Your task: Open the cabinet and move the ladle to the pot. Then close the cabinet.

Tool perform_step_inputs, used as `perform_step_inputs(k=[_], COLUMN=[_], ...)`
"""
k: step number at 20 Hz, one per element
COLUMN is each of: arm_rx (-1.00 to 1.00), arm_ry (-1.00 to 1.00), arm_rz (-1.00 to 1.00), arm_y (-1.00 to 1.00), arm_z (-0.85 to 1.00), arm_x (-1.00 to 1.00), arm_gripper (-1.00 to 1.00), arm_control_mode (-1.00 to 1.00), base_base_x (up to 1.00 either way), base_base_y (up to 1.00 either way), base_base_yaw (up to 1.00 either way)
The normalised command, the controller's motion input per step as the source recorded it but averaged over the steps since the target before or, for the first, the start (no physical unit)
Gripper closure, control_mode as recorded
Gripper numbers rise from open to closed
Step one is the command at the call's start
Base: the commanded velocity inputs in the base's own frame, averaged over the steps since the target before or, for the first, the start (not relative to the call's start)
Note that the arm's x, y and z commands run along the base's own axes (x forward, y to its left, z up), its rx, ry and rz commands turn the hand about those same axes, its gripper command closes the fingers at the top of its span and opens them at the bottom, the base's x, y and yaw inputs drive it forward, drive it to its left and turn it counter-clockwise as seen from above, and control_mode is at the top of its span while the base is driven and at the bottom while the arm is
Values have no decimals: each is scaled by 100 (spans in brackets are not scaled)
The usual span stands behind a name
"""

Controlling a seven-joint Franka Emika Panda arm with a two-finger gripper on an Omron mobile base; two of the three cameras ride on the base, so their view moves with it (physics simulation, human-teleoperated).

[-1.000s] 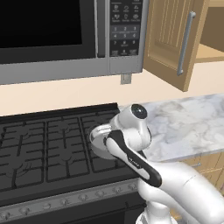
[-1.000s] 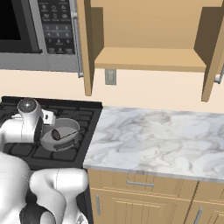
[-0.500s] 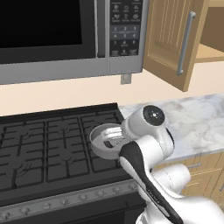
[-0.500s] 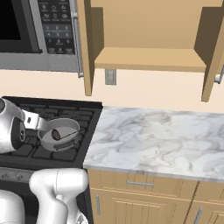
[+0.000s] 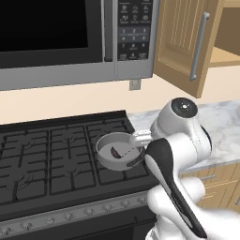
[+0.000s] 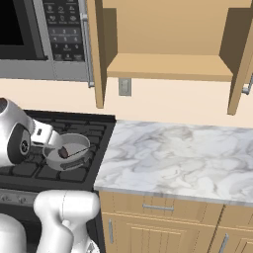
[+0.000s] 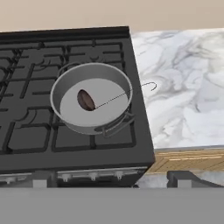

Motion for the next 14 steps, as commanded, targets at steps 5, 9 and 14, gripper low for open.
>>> perform_step_inputs(k=[5,9,14], arm_rx=[6,4,0], arm_ry=[27,23,3], arm_rz=[0,0,0], arm_y=[-1,0,0], arm_z=[13,0,1], arm_x=[-61,-50,-29], arm_gripper=[-100,-100,-100], arm_control_mode=[-100,-100,-100], base_base_x=[0,0,0], base_base_y=[0,0,0], base_base_yaw=[0,0,0])
